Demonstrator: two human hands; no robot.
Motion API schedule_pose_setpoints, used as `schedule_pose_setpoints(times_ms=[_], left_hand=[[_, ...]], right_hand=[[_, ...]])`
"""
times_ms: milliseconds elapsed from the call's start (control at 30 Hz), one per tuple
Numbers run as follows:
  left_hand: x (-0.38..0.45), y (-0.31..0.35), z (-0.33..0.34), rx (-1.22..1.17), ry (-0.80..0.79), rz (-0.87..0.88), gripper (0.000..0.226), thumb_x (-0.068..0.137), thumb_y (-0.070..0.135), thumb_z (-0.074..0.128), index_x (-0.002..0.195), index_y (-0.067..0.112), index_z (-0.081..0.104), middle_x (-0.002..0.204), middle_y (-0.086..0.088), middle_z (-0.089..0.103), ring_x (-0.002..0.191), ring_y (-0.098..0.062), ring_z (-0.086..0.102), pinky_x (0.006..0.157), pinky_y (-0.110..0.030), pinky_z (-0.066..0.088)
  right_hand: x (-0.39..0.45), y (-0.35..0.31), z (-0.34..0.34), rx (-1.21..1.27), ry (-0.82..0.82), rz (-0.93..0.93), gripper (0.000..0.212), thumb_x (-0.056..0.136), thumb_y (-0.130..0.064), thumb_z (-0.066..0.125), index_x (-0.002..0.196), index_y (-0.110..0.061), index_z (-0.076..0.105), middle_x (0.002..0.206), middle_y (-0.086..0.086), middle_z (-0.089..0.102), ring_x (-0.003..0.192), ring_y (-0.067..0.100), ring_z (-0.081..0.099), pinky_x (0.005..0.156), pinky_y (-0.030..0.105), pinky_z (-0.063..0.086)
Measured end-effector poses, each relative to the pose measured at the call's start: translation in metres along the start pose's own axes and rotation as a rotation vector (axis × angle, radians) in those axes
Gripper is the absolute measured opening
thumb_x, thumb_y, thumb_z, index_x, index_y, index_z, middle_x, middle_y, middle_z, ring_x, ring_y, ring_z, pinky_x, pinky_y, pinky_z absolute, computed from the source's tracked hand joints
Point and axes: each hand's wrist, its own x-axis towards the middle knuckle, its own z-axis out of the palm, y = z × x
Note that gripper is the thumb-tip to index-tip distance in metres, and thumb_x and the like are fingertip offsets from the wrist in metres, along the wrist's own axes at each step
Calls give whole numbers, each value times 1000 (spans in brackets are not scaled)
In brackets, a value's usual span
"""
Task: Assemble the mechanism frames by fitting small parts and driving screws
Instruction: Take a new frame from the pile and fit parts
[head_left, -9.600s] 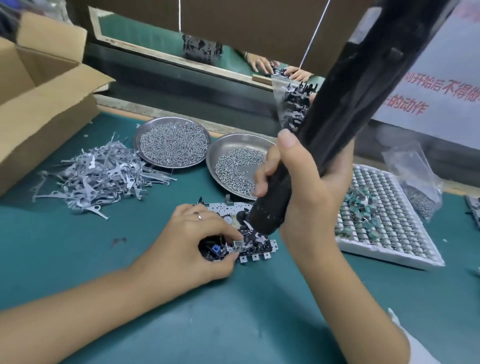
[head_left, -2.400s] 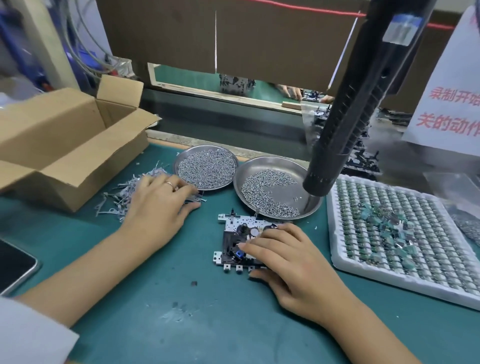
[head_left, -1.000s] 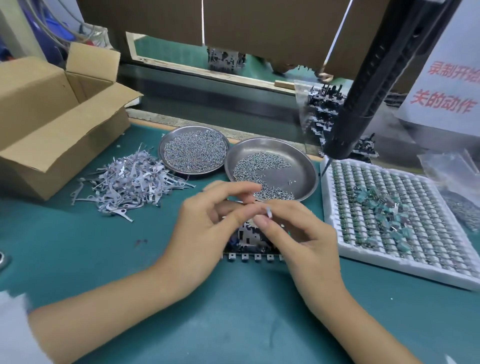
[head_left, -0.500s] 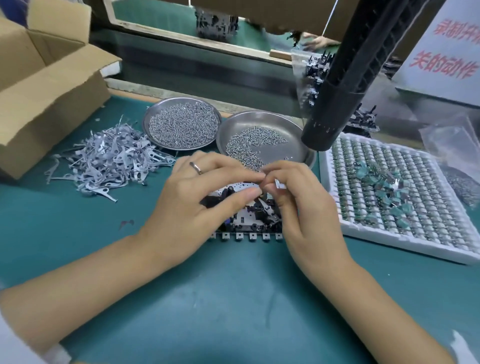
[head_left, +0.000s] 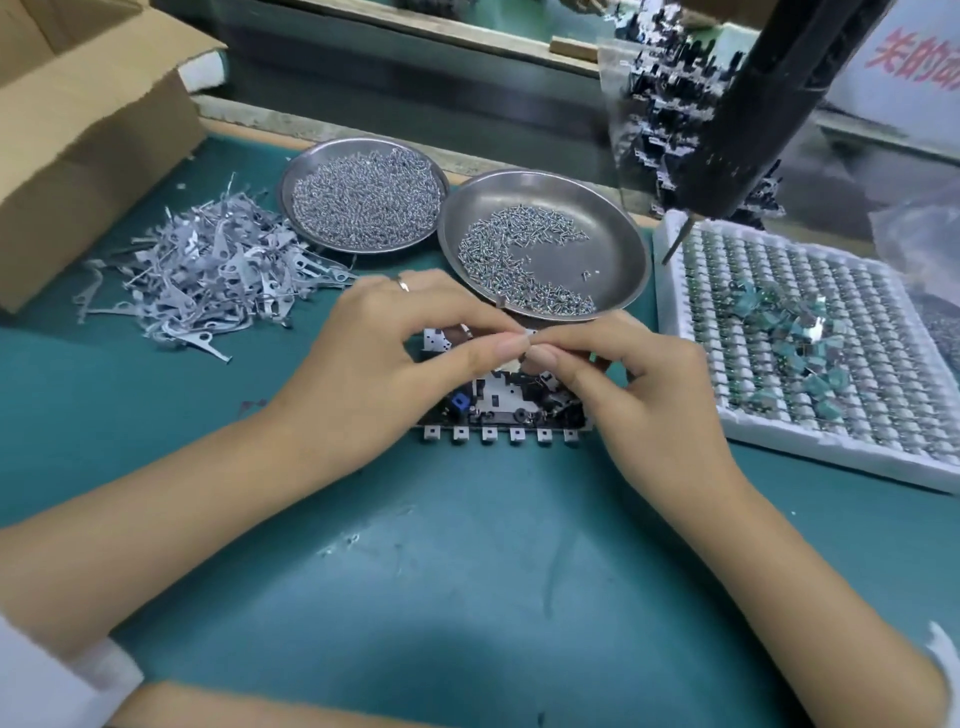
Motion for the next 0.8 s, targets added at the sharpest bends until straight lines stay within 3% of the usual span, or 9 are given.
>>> schedule_pose_setpoints(times_ms=[133,267,367,434,534,667,801], left_hand=[[-3,-3,2,159,-3,14,3,83,33,64,84,34,67,80,14,65,74,-4,56,83,-37,39],[-3,-4,1,159,-67,-78,8,81,39,62,74,42,62,69,5,64,70,-10,55,83,-37,37],[-1,-6,-1,103,-131,-183,11,77,44,67,70,37,71,68,3,65,70,-13,56,82,-40,40],[0,-7,-2,40,-146,-249,13,77,42,75,68,33,73,69,3,64,71,-16,57,79,-37,43],[1,-6,-4,-19,-141,-298,10,70,41,71,67,31,74,69,2,63,71,-19,57,71,-34,44],[2,-5,-8,-13,-175,-324,13,68,40,73,69,28,76,68,6,64,66,-13,57,64,-22,43],[3,-5,-8,-21,-205,-354,18,65,44,74,68,26,77,68,8,65,68,-15,59,65,-27,44]], right_hand=[[0,1,0,-4,-68,71,9,85,-15,69,90,-18,76,83,-8,63,86,13,56,79,25,43],[-1,0,1,-19,-133,102,14,85,-14,70,95,-22,76,81,-1,63,86,16,55,80,30,45],[-2,-1,0,12,-138,109,16,84,-8,71,95,-18,76,81,-6,65,81,10,58,78,24,46],[-3,0,-1,44,-120,121,16,83,-6,71,94,-17,76,83,-7,68,79,7,60,77,19,46],[-4,-1,-2,46,-97,117,16,82,-6,72,93,-17,76,85,-11,70,82,1,62,78,13,44],[-6,-2,-2,28,-98,124,16,83,-8,72,95,-19,76,87,-16,70,87,0,63,80,11,43],[-6,-4,-2,40,-105,144,17,82,-8,73,94,-19,77,83,-15,70,82,4,63,76,12,44]])
